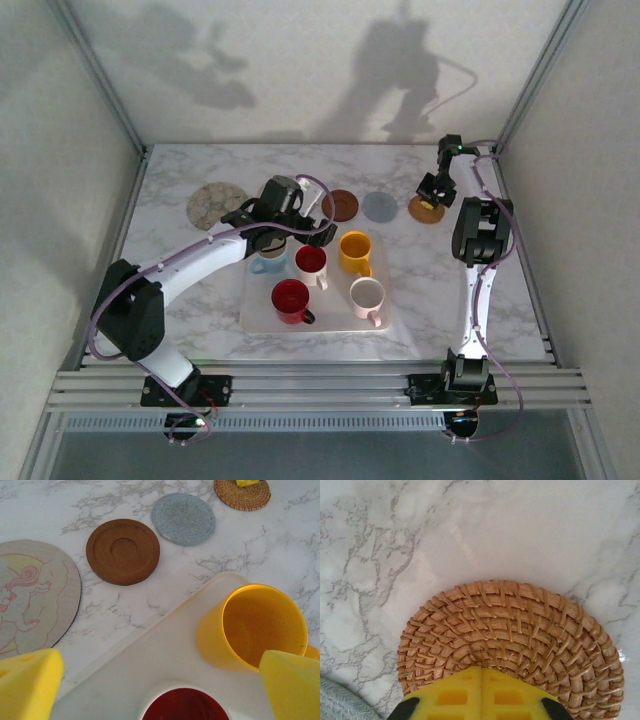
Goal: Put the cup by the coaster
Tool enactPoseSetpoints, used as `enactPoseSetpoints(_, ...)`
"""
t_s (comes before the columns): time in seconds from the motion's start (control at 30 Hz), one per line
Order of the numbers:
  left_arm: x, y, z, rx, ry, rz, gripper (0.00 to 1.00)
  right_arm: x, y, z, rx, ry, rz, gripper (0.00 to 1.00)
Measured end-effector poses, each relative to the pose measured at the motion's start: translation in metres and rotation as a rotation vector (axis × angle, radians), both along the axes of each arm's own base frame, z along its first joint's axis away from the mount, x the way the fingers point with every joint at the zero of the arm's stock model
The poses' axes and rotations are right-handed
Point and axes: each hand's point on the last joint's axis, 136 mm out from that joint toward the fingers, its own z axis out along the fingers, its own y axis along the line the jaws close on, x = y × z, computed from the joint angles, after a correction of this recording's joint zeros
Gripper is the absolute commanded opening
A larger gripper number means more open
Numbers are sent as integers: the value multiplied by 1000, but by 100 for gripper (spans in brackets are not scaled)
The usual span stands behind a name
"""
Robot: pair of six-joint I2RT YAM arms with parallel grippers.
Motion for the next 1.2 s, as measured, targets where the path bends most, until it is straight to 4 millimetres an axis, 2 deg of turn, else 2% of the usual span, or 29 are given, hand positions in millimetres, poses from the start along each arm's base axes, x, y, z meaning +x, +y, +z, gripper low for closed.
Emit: enactPoseSetpoints(1.2,1,1,0,0,0,3,100,2,14,0,24,-6,24,0)
